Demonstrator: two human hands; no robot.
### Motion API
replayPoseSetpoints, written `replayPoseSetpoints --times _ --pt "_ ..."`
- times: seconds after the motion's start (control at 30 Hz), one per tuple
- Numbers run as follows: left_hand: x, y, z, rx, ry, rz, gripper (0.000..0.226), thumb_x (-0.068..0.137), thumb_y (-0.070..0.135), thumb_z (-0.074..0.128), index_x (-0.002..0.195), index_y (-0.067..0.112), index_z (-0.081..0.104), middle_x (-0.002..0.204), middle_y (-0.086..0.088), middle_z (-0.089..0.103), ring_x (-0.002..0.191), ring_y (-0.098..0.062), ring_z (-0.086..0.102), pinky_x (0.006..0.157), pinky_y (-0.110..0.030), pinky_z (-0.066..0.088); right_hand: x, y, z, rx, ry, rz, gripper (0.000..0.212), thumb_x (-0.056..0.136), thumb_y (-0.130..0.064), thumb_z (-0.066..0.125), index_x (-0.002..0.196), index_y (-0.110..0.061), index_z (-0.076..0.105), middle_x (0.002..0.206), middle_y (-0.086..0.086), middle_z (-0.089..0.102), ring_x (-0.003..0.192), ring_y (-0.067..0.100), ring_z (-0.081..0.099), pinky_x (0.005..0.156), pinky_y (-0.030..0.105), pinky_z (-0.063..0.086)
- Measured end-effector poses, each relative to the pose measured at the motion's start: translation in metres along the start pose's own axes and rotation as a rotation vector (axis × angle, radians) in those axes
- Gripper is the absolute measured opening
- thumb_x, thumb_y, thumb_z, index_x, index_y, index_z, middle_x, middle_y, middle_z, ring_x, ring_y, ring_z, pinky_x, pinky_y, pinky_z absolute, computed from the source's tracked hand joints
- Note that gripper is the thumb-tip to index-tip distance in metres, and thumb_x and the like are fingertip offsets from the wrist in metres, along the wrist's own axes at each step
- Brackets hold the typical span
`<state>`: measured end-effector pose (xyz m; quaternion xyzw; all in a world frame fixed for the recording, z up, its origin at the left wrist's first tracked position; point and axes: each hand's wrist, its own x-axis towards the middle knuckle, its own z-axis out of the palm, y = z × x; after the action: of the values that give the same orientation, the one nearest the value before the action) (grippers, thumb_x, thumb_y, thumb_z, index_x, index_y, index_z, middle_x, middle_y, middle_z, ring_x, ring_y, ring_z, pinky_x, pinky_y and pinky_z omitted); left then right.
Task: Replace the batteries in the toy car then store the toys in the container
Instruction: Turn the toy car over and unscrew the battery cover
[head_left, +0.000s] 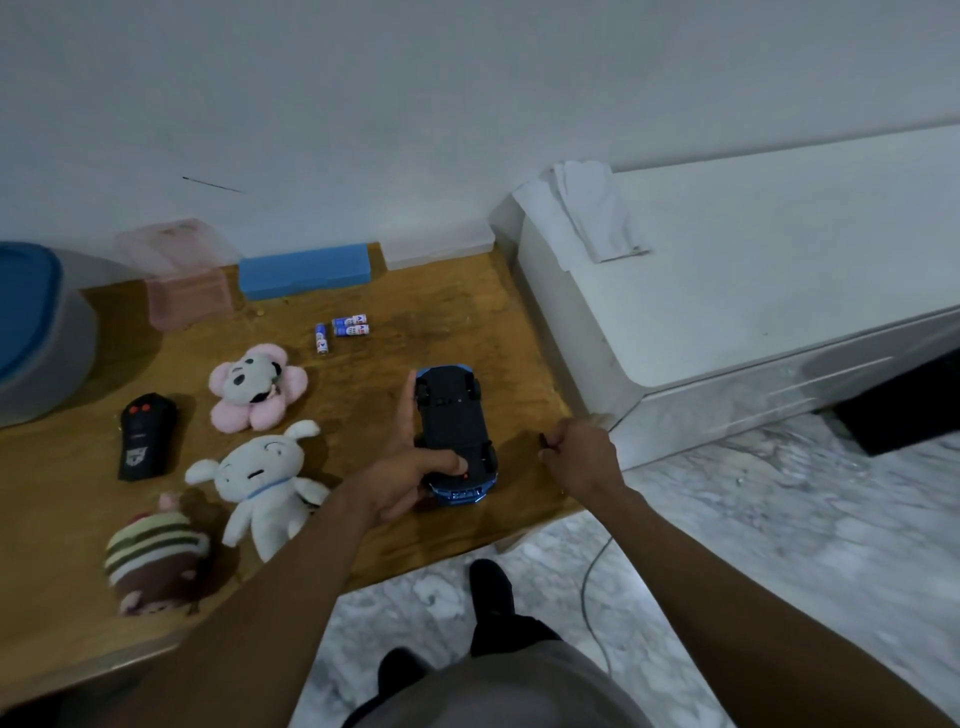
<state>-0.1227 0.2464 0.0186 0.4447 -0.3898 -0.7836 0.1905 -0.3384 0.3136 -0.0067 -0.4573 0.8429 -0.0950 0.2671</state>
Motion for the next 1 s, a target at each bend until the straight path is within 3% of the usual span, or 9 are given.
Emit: replayPoseSetpoints --times 0.27,0.43,0.57,0.7,0.83,1.0 --pt "0.001 0.001 -0.003 -0.031 -0.004 0.022 0.122 0.073 -0.028 0.056 0.144 0.06 0.01 0.139 -0.001 0.052 0.117 -0.025 0.059 0.081 -0.04 0.055 0.002 -0.002 -0.008 0.012 -0.015 -0.028 0.022 0.086 -0.027 0.066 0.094 -0.007 0.07 0.095 0.008 0.069 0.091 0.024 0.063 0.076 0.031 0.049" --pt "-0.008 0.007 -0.012 -0.037 -0.025 0.051 0.122 0.074 -0.027 0.058 0.144 0.059 0.008 0.127 0.003 0.058 0.112 -0.023 0.062 0.079 -0.04 0.056 0.007 -0.015 -0.018 0.032 0.044 -0.027 0.025 0.088 -0.033 0.061 0.087 -0.009 0.069 0.083 0.006 0.07 0.076 0.02 0.064 0.074 0.035 0.056" --pt "-0.016 0.014 -0.019 -0.023 -0.019 0.095 0.127 0.07 -0.028 0.062 0.146 0.057 0.006 0.126 0.004 0.061 0.114 -0.021 0.062 0.08 -0.039 0.057 0.004 -0.065 -0.039 0.184 0.048 -0.182 0.02 0.09 -0.032 0.061 0.1 -0.016 0.067 0.094 -0.007 0.064 0.085 0.011 0.06 0.076 0.026 0.048" --pt "-0.028 0.023 -0.033 -0.053 -0.058 0.167 0.132 0.06 -0.023 0.072 0.144 0.059 0.011 0.143 -0.007 0.05 0.124 -0.032 0.056 0.097 -0.056 0.048 -0.01 -0.124 -0.047 0.318 -0.113 -0.367 0.02 0.081 -0.043 0.066 0.097 -0.047 0.057 0.099 -0.009 0.067 0.094 0.014 0.064 0.085 0.04 0.056" --pt "-0.047 0.031 -0.051 -0.015 -0.031 0.238 0.128 0.062 -0.023 0.072 0.144 0.057 0.015 0.142 -0.013 0.05 0.121 -0.037 0.056 0.096 -0.063 0.046 -0.026 -0.163 -0.04 0.132 -0.117 -0.557 0.034 0.088 -0.025 0.065 0.121 -0.03 0.059 0.124 0.002 0.059 0.111 0.017 0.056 0.089 0.028 0.048" --pt "-0.074 0.032 -0.069 0.016 -0.009 0.273 0.125 0.071 -0.027 0.064 0.143 0.06 0.012 0.14 -0.012 0.052 0.12 -0.036 0.057 0.088 -0.053 0.054 -0.042 -0.192 -0.025 -0.019 -0.144 -0.648 0.039 0.091 -0.019 0.059 0.128 -0.034 0.058 0.131 0.009 0.043 0.12 0.025 0.045 0.095 0.026 0.037"
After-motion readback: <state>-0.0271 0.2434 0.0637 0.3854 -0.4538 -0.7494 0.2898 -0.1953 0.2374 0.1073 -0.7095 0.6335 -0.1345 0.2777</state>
